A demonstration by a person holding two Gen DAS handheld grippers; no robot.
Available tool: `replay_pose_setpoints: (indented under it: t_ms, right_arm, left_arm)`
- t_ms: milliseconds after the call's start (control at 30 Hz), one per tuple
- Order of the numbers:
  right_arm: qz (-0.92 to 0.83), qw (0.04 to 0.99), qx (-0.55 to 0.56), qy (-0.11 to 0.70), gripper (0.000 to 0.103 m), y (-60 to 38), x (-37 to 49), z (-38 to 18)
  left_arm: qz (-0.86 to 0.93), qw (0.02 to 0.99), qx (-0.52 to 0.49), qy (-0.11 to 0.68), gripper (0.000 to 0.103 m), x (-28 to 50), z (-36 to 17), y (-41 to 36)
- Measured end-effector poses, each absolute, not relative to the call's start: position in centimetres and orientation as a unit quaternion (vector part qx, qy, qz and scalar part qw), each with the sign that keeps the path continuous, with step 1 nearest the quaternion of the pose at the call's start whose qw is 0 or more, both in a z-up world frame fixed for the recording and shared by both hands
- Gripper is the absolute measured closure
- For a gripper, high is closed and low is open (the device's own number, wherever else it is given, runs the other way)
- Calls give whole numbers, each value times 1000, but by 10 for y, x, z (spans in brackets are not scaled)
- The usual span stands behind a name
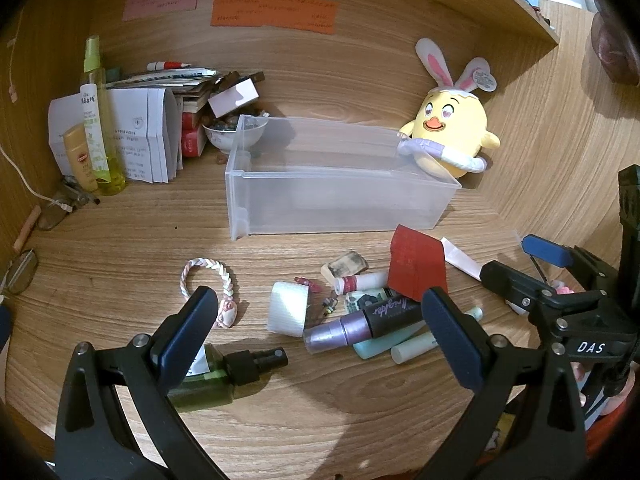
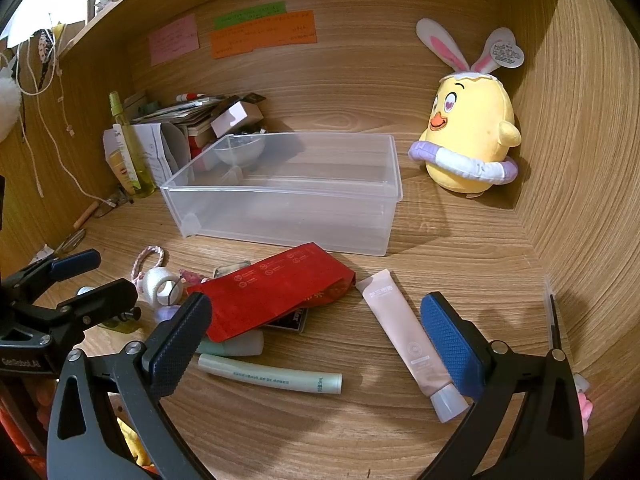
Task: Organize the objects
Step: 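Move both tools toward the scattered items in front of the clear box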
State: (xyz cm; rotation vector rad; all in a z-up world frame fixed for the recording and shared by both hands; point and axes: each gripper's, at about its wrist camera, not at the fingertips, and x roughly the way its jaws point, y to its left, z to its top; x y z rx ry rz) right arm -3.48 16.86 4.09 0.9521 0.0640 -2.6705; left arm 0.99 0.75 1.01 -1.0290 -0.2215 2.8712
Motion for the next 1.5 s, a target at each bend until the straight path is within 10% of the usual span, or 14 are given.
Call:
replay_pose_setpoints:
  t_ms: [1500]
  right_arm:
    - [-930,152,332,41,0,167,-32,42]
  left_arm:
    - [937,38,-338,-79,0,9,14,2]
